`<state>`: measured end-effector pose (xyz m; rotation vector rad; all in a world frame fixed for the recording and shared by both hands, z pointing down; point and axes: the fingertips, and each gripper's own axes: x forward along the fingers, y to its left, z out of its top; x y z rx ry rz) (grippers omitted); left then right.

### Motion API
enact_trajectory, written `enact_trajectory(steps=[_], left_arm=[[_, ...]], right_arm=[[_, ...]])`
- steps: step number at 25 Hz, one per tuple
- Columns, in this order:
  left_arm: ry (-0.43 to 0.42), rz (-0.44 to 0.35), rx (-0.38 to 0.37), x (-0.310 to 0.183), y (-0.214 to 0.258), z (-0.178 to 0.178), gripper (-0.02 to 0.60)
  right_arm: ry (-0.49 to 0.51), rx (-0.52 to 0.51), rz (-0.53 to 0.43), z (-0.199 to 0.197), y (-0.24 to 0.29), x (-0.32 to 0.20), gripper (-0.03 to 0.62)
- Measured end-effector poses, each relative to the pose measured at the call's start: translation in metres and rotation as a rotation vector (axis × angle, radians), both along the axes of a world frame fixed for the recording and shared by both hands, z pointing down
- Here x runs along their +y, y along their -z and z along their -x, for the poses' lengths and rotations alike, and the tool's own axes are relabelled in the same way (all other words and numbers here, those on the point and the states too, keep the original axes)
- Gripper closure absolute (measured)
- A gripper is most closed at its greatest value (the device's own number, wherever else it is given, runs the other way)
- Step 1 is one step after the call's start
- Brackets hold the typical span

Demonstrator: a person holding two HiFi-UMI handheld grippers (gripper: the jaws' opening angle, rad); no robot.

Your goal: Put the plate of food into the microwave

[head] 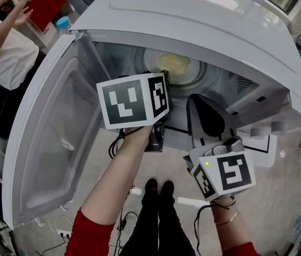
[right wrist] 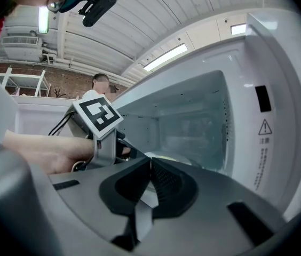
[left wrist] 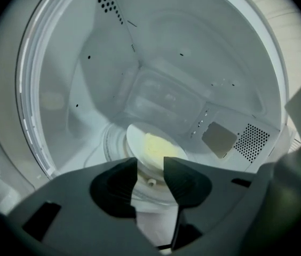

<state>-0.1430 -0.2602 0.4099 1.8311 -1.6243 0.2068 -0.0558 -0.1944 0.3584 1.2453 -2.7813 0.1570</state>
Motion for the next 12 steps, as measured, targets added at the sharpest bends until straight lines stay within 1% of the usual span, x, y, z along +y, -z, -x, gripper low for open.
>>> enact_trajectory(steps=[4, 6, 12], left_arm=[[0.007, -0.004, -0.011, -0.0015, 0.0005, 0.002, 0.417], [0.01, -0.01, -0.023, -0.0025, 0.0008, 0.0031, 0.393], [0.022, -0.035, -0.061, -0.0042, 0.0008, 0.0061, 0.391]], right_arm=[[0.002, -0.001, 0.001, 0.0004, -0.0003, -0.0009, 0.579], [0.003, -0.001, 0.001, 0.0004, -0.0001, -0.0015, 0.579], [0.003, -0.003, 0.002, -0.0013, -0.0003, -0.0037, 0.579]])
